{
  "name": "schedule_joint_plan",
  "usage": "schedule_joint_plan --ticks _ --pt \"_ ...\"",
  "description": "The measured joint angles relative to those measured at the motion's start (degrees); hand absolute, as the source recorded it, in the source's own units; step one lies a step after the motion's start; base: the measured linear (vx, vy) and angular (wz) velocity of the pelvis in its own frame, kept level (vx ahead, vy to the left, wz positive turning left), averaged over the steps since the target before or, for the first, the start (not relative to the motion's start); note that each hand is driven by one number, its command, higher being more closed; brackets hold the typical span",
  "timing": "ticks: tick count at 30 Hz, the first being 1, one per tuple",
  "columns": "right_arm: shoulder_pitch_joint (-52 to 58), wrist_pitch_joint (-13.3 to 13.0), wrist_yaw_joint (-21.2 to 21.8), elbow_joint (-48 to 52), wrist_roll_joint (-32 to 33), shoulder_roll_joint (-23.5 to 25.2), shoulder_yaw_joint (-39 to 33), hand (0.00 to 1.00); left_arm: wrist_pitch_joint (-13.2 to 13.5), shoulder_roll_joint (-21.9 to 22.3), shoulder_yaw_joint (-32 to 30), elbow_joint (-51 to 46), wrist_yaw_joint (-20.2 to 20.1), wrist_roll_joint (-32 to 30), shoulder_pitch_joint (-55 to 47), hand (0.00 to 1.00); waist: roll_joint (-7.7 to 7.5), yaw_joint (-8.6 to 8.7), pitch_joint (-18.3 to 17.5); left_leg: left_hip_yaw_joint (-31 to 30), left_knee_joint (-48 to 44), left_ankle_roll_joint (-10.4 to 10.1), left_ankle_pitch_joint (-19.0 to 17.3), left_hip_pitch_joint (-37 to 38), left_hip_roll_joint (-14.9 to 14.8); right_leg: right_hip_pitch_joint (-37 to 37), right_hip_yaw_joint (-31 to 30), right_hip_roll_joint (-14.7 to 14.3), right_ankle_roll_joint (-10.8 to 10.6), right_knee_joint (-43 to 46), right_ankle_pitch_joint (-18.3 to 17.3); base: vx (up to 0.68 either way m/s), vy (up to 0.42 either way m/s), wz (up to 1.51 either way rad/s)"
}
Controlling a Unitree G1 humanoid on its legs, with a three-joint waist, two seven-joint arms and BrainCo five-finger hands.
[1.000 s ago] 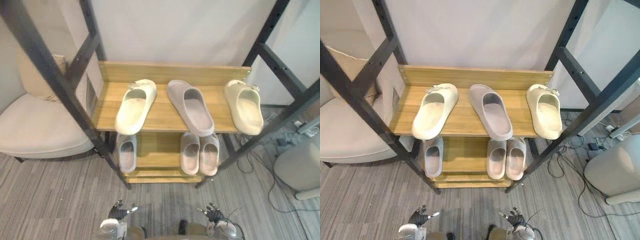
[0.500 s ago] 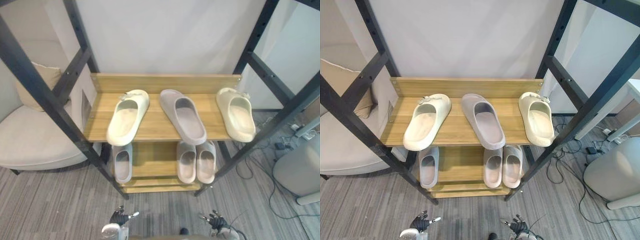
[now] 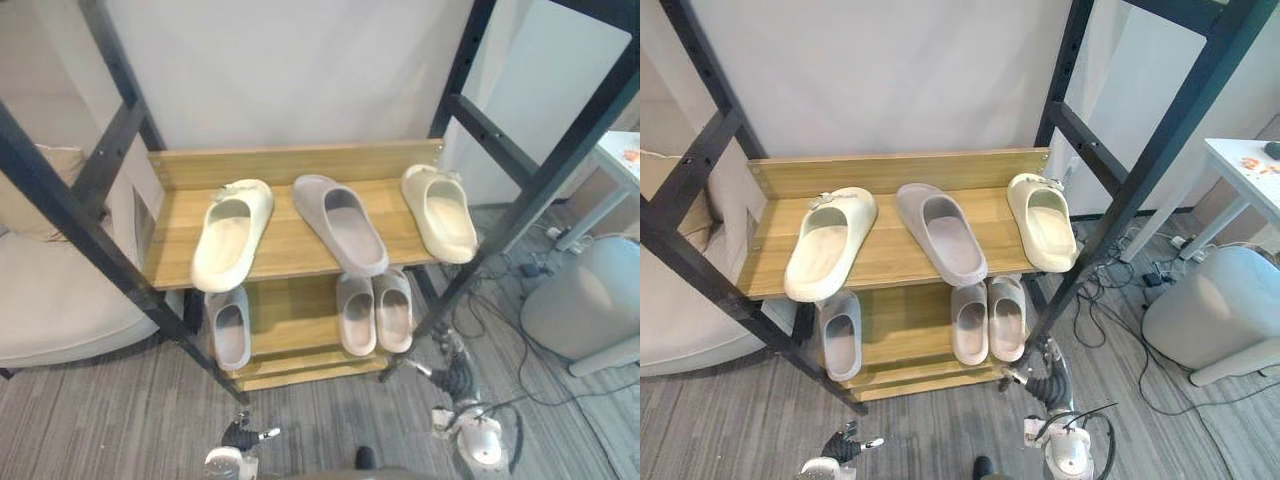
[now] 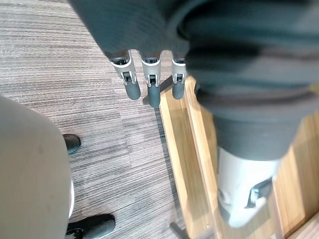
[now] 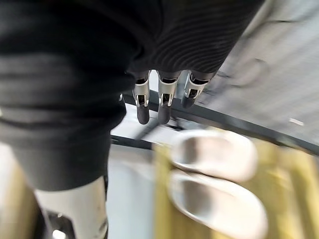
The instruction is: Organize the slippers on the shoe rack
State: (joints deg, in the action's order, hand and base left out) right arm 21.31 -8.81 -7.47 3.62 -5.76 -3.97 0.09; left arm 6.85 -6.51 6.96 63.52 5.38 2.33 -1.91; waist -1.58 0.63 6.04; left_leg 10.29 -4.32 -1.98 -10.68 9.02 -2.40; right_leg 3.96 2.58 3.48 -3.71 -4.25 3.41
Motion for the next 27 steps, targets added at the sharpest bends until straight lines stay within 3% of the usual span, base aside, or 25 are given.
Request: schedule_joint_plan --ticks 7,15,27 --pt "-1.4 -1.6 -0.4 9.6 -3.3 -0.1 0.4 0.00 0.2 -0.3 1.5 0.0 -0.4 -0.5 0.1 0.00 -0.10 0.02 -0.1 -0.1 0.0 0.0 0.0 0.3 0.0 0.1 -0.3 0.0 0.0 0.2 0.0 0.00 -0.001 -0.03" --pt "-12.0 -3.3 -2.5 15.5 -3.3 -3.3 2.6 0.00 0.3 -0.4 1.4 -0.8 -0.9 -1.1 0.0 0.00 -0.58 -0.83 0.1 -1.7 0.1 0.1 0.1 0.9 0.2 1.3 0.8 0.4 -0.3 1.1 -0.4 -0.02 -0.006 0.08" --pt "-26.2 -3.5 -3.1 11.1 -2.9 -8.2 2.3 0.00 0.4 -0.7 -1.1 -2.3 -2.2 -1.0 -1.0 0.00 -1.59 -1.39 0.3 -5.0 0.4 1.1 0.6 -0.7 2.0 0.3 3.5 2.2 -1.1 2.8 -1.8 0.02 -0.001 0.15"
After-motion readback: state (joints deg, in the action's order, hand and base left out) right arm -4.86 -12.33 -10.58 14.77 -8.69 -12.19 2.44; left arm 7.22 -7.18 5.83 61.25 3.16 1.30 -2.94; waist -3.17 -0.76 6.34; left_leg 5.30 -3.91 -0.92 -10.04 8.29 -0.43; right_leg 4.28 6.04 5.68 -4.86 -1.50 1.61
